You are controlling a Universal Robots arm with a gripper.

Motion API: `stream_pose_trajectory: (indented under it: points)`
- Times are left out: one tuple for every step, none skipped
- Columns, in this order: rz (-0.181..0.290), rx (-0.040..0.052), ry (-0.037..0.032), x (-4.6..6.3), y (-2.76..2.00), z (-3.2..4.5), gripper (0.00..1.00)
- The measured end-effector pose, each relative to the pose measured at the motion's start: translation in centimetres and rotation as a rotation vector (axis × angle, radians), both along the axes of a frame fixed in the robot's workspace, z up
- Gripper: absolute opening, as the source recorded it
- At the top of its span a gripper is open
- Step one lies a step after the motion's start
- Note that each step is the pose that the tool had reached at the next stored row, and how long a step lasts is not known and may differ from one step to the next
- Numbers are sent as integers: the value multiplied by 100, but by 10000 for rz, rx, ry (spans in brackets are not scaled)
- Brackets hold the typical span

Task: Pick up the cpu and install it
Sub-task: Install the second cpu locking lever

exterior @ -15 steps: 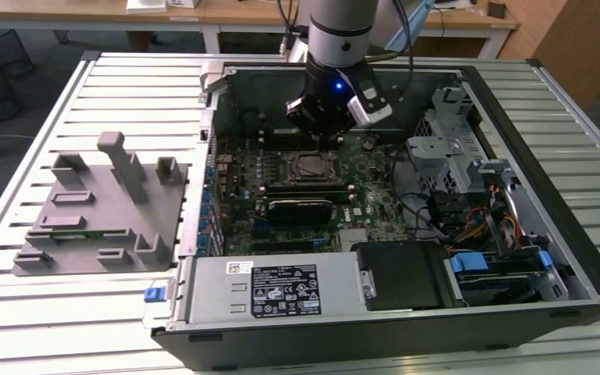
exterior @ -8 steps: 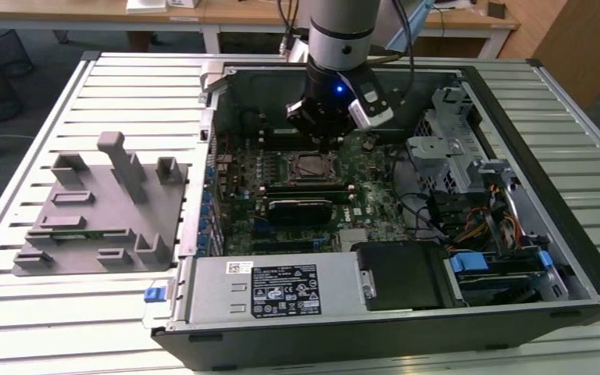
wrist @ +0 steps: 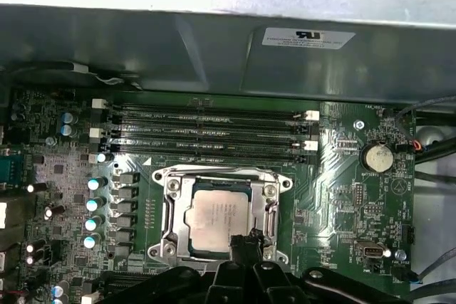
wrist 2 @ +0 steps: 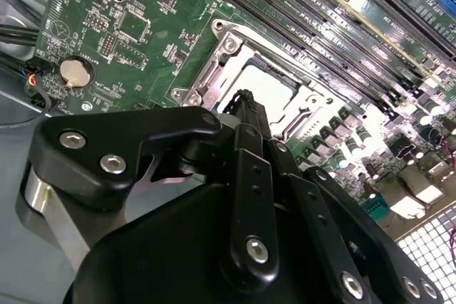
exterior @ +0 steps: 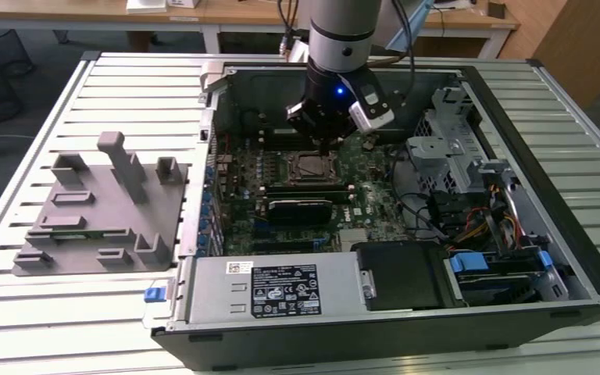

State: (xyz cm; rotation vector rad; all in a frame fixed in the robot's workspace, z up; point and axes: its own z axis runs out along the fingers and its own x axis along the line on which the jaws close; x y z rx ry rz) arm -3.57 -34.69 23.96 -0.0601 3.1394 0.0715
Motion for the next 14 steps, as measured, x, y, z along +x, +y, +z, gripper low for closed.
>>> stream_pose_trajectory:
  points:
    - [1,1,0,0,0,0,11]
    - [1,1,-1,0,0,0,11]
    - [1,1,0,0,-1,0,11]
    - [0,1,0,0,-1,0,11]
    - [0,0,0,0,-2,0,11]
    - [1,1,-1,0,-4,0,11]
    - [2,0,0,0,-12,0,11]
    - [2,0,1,1,-24,0,11]
    - [1,0,4,0,-40,0,11]
    - [1,0,19,0,-61,0,11]
    - [0,1,53,0,-80,0,11]
    - [1,1,110,2,-95,0,11]
    - [0,1,180,5,-110,0,11]
    - [0,0,231,6,-129,0,11]
